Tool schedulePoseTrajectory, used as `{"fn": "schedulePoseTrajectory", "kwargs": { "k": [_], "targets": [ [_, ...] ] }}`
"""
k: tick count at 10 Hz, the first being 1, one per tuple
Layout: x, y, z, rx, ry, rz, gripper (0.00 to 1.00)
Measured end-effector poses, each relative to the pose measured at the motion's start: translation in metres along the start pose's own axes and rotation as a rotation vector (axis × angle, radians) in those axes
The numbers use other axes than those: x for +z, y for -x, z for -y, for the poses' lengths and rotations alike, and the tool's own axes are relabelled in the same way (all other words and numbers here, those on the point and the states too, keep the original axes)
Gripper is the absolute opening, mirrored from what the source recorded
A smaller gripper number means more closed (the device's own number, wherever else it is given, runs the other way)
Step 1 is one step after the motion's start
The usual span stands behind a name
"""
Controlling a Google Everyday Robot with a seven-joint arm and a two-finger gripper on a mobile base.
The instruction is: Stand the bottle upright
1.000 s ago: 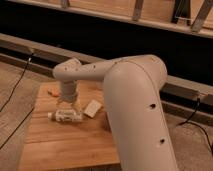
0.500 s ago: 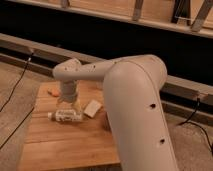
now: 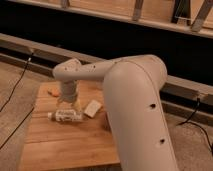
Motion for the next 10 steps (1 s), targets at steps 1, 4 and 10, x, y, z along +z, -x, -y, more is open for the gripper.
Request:
{"fn": "schedulePoseTrajectory", "kwargs": {
  "k": [1,4,10],
  "targets": [
    [0.000,0.000,0.000,0.000,0.000,0.000,0.78],
    [0.000,0.000,0.000,0.000,0.000,0.000,0.78],
    [0.021,0.016,0.054,-0.203,-0.098,0.009,0.78]
  ]
}}
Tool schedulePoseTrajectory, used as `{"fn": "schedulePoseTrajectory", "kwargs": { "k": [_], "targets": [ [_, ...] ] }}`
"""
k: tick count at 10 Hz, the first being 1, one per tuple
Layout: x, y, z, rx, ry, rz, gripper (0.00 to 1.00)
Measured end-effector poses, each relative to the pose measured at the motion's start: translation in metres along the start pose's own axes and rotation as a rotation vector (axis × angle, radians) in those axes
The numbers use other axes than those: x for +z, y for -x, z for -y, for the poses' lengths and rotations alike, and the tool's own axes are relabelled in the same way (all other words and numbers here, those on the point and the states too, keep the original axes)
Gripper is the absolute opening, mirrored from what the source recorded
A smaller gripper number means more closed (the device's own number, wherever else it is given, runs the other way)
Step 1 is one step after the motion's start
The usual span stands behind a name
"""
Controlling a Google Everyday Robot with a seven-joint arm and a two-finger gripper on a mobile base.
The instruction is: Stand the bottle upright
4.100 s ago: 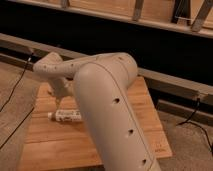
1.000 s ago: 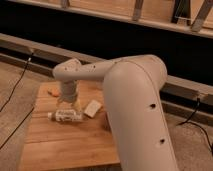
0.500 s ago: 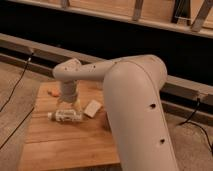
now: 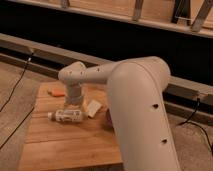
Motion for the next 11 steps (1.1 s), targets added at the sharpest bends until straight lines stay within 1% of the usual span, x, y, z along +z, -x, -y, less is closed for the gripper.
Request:
{"fn": "schedulePoseTrajectory", "kwargs": {
  "k": [2,3,4,5,6,7,8,11],
  "targets": [
    [0.009,0.003,0.024,-0.103,-0.042,0.024,0.78],
    [0.009,0.004,0.028,-0.128,-0.049,0.033,0.78],
    [0.003,0.006,0.029,-0.157,-0.043,0.056,0.78],
    [-0.003,0.008,0.030,-0.170,-0.032,0.070,0.78],
    [-0.014,0.010,0.032,-0.185,-0.014,0.089,0.78],
    [-0.021,0.009,0.033,-0.198,-0.001,0.098,0.78],
    [-0.025,0.008,0.033,-0.212,0.009,0.102,0.78],
    [-0.033,-0.006,0.019,-0.278,0.038,0.098,0.78]
  ]
}}
